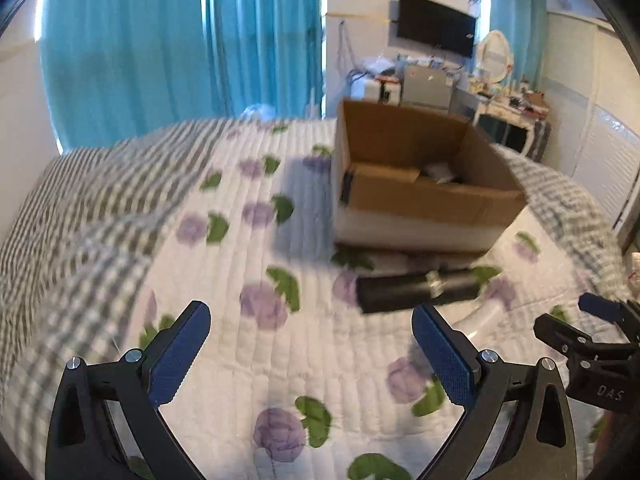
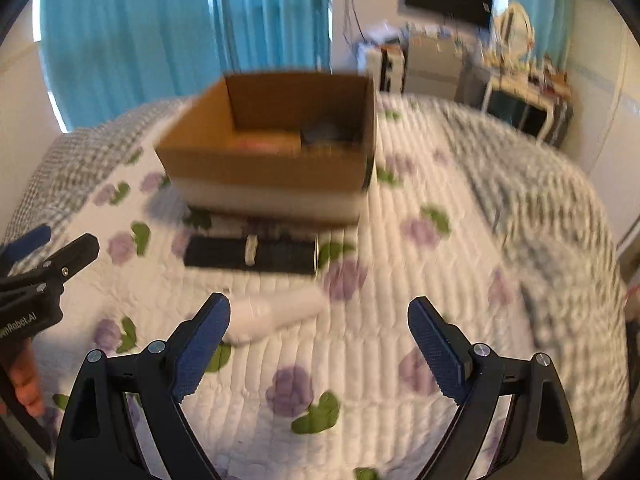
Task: Organize rigid objects
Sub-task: 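Grasp the white hair dryer with the right tool, then grasp the black cylinder with the left tool while the right tool lifts the hair dryer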
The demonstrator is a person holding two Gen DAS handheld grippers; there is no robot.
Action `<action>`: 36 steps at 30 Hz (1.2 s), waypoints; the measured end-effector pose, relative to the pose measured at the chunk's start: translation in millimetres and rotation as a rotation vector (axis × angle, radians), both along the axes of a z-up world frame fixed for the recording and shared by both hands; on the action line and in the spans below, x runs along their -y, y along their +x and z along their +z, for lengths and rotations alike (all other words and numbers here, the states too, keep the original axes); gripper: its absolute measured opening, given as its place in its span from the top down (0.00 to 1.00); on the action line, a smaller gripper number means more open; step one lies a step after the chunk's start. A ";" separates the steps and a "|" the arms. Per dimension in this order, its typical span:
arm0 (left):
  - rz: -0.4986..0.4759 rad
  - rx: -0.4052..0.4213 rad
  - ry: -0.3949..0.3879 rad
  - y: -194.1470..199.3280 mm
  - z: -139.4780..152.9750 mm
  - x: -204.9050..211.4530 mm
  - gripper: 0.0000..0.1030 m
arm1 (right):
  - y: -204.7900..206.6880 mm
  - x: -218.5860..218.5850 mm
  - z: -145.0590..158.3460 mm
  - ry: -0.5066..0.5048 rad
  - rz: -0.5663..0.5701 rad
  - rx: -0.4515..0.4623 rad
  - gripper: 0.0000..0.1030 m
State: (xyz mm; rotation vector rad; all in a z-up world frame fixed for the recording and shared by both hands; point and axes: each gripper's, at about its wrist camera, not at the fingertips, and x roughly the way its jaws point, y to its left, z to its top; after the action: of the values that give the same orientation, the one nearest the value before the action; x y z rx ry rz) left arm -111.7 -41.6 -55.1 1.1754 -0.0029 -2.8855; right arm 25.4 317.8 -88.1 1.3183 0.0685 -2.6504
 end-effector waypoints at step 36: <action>-0.086 0.097 -0.076 -7.0 -19.1 -32.8 0.01 | -37.0 -1.0 -26.2 0.056 0.123 0.060 0.41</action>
State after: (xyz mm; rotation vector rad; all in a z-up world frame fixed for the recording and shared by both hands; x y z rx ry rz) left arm -118.7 -8.7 -74.2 1.3322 -0.1668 -2.8683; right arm -11.6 318.8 -114.2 1.3641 0.2099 -2.5222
